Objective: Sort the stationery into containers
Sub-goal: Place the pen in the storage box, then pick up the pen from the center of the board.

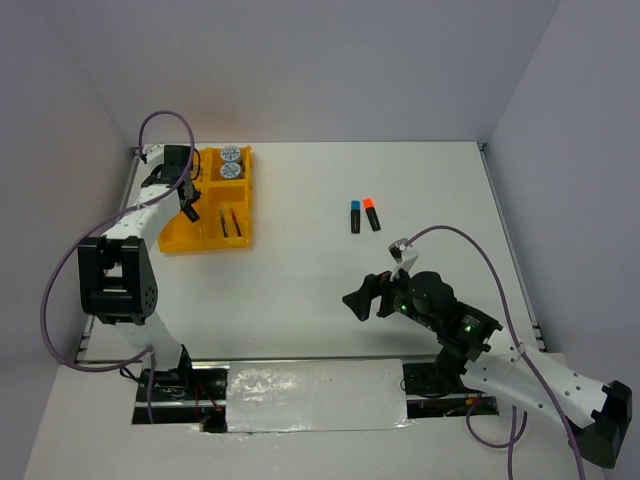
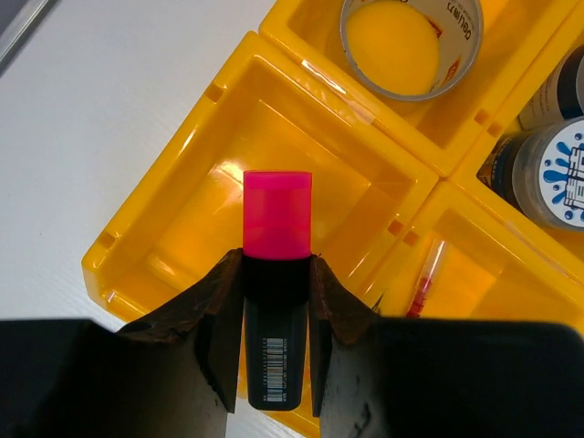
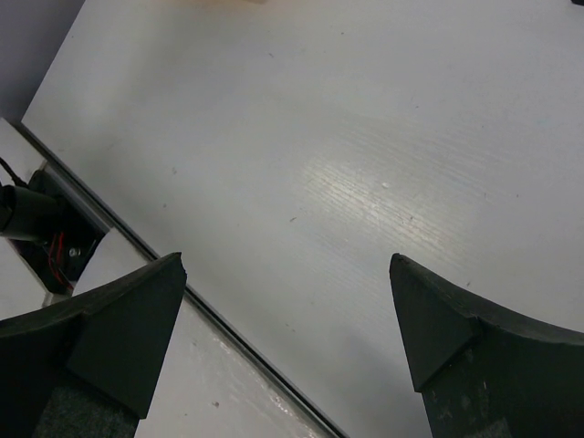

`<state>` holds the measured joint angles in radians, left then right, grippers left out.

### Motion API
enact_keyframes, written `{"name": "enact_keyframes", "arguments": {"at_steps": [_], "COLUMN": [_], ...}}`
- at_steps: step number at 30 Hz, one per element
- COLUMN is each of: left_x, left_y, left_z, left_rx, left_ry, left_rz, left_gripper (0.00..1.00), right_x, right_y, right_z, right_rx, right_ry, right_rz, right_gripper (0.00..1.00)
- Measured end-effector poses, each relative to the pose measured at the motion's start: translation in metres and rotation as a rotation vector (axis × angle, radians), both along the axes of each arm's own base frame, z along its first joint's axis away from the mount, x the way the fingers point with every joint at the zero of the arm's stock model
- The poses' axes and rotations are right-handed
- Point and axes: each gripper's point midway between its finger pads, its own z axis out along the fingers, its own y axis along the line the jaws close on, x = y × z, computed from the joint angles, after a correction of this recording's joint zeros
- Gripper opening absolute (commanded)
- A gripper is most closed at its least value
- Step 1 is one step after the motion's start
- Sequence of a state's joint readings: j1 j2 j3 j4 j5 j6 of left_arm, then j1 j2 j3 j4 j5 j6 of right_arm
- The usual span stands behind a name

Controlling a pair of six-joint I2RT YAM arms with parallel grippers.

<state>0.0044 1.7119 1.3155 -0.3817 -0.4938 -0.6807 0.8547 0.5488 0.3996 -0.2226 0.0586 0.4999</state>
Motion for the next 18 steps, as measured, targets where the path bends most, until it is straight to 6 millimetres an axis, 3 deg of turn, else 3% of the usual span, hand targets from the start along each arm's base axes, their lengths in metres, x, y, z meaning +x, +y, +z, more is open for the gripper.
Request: {"name": "enact_keyframes", "arguments": {"at_steps": [2, 3, 6, 7, 9, 14, 18], "left_x": [0.000, 0.000, 0.001, 0.001, -0.001, -0.005, -0.017], "left_y": [0.002, 0.003, 0.007, 0.009, 0.013, 0.020, 0.006], "left_z": [-0.004, -0.005, -0.008, -0.009, -0.010, -0.011, -0.005], "left_rx": [-0.005, -0.005, -0.008, -0.014, -0.016, -0.024, -0.040], "left_ry": [0.009, 0.012, 0.015, 0.013, 0.015, 0.016, 0.007], "left_rz": [0.002, 0.003, 0.009, 0.018, 0.033, 0.075, 0.055], "left_gripper": [0.41, 0.56, 0.86, 0.90, 0.95, 0.96, 0.98], "right_x": [0.000, 0.000, 0.000, 0.000, 0.000, 0.001, 0.010], "right_y": [0.002, 0.003, 0.006, 0.006, 0.008, 0.012, 0.012], "right_z": [-0.003, -0.004, -0.006, -0.007, -0.009, -0.014, -0.022], "right_rx": [-0.007, -0.010, -0.015, -0.020, -0.024, -0.038, -0.088], "right_ry": [0.007, 0.010, 0.015, 0.018, 0.019, 0.027, 0.062], "right_rz": [0.009, 0.013, 0.023, 0.026, 0.035, 0.050, 0.017], "right_gripper": [1.00, 1.00, 1.00, 1.00, 1.00, 1.00, 1.00]}}
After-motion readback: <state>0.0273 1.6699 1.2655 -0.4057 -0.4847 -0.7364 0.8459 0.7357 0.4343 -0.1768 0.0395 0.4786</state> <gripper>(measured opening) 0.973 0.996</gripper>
